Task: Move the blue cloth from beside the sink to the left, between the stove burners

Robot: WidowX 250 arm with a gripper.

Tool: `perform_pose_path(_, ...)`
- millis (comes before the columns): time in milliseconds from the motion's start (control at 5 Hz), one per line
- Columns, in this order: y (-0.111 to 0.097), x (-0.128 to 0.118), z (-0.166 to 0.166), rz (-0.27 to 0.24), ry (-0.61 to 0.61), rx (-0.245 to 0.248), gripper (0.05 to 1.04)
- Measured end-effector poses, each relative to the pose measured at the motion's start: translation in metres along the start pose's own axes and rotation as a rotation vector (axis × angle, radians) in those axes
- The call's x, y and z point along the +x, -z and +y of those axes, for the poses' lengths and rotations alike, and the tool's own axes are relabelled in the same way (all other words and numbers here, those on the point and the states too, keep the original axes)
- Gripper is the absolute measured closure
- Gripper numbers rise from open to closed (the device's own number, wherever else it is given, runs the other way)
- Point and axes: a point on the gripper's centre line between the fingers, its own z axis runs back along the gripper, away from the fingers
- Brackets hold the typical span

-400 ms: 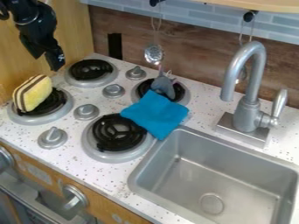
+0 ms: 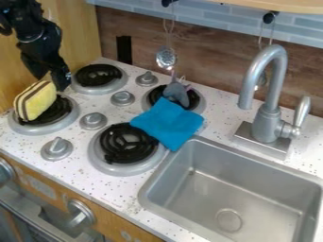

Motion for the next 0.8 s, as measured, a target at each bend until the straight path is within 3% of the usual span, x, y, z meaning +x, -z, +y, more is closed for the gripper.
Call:
perform_pose_path(400,-0.003,0.032,-0.070,-0.030,-0.062,-0.036,0.073)
perform_pose_path(600,-0.006,0.051,-0.130,-0.031,0.005,-0.080,0.073)
perform_pose_path(800,-0.013,0.064,-0.166,-0.056,0.067,-0.118,0.073)
